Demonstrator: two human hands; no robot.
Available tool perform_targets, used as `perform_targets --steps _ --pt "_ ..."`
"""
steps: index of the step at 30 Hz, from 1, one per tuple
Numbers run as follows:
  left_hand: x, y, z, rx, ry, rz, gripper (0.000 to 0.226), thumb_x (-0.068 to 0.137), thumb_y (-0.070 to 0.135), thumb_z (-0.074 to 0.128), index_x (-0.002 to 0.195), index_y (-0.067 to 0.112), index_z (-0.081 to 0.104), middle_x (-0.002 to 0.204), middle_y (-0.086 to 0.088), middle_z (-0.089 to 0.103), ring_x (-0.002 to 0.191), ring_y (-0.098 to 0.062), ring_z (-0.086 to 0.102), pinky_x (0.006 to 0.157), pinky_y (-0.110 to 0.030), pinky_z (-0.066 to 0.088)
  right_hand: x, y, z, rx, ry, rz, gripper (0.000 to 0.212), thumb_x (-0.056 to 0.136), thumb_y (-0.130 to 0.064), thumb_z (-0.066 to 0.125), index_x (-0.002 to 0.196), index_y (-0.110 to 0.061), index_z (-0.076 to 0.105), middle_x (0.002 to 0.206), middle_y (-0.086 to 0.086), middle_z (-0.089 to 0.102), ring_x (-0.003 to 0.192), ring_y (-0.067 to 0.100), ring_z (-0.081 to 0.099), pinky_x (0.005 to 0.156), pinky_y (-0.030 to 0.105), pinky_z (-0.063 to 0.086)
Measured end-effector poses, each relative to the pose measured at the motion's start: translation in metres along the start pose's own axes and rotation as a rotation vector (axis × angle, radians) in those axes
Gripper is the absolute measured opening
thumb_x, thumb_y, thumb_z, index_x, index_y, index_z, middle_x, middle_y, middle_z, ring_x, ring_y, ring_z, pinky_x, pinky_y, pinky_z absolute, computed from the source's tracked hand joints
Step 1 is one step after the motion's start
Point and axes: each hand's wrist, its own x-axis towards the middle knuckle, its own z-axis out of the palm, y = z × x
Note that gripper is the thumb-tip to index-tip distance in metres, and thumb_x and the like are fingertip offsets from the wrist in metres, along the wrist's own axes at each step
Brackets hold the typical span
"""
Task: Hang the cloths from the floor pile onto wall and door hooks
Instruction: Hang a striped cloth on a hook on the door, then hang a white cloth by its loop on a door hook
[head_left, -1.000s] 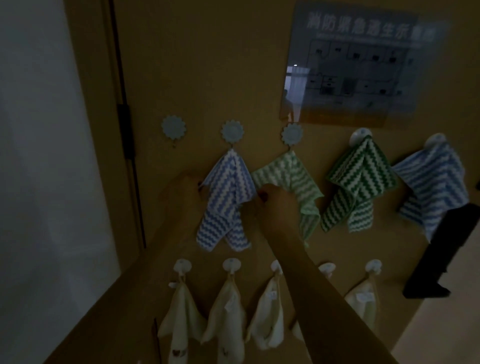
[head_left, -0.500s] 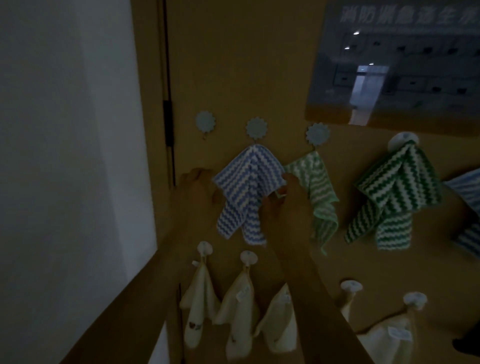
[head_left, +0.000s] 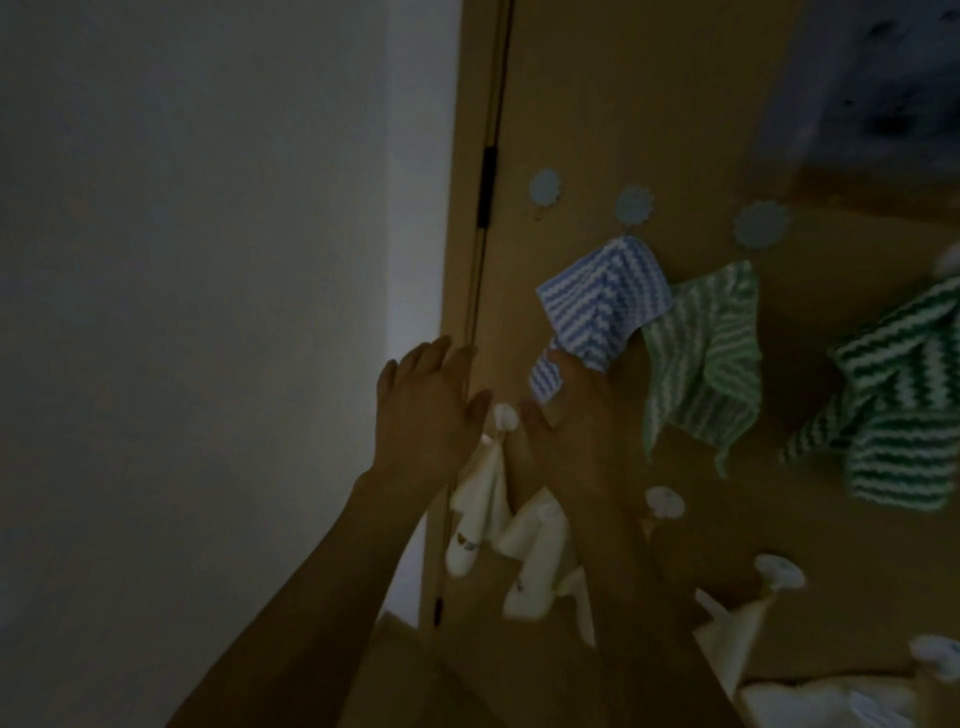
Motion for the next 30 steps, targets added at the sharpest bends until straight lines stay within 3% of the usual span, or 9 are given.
perform_targets --steps 2,6,11,17,30 --pt "-0.020 -0.009 -0.007 0.055 -0.007 -0.047 0.055 0.097 0.045 0.047 0.148 0.026 0.036 0.156 -0.003 0.031 0.144 -0.023 0.027 0.117 -0.050 0.020 -0.012 -0.011 0.009 0.045 -0.031 0.009 0.059 0.093 -0.031 0.060 0.146 -0.017 0.038 0.148 0.007 0.042 0.134 0.021 0.040 0.110 0.024 0.028" --pt "-0.057 -0.028 -0.026 0.123 0.009 -0.160 0.055 0.097 0.046 0.047 0.148 0.029 0.034 0.157 -0.002 0.030 0.144 -0.023 0.026 0.118 -0.051 0.017 -0.035 -0.036 0.024 0.083 -0.122 -0.030 0.057 0.093 -0.031 0.060 0.144 -0.022 0.038 0.139 0.004 0.047 0.123 0.019 0.047 0.092 0.022 0.034" --pt "-0.102 -0.054 -0.061 0.203 0.068 -0.292 0.056 0.097 0.049 0.044 0.149 0.032 0.031 0.158 0.001 0.028 0.146 -0.022 0.022 0.119 -0.051 0.014 -0.066 -0.074 0.038 0.186 -0.202 -0.086 0.057 0.092 -0.032 0.062 0.143 -0.025 0.039 0.141 0.000 0.046 0.129 0.015 0.043 0.099 0.022 0.034" --pt "-0.173 -0.084 -0.118 0.251 0.159 -0.469 0.054 0.097 0.047 0.046 0.147 0.032 0.034 0.156 0.003 0.031 0.145 -0.021 0.024 0.119 -0.050 0.014 -0.118 -0.130 0.061 0.246 -0.308 -0.142 0.055 0.092 -0.034 0.061 0.142 -0.030 0.038 0.141 -0.004 0.045 0.129 0.013 0.044 0.092 0.020 0.034" --pt "-0.376 -0.126 -0.241 0.374 0.241 -0.817 0.054 0.097 0.046 0.047 0.148 0.031 0.035 0.156 0.002 0.033 0.146 -0.021 0.024 0.118 -0.053 0.016 -0.294 -0.255 0.076 0.378 -0.643 -0.347 0.051 0.092 -0.032 0.062 0.139 -0.028 0.043 0.139 -0.004 0.047 0.127 0.011 0.044 0.099 0.017 0.031"
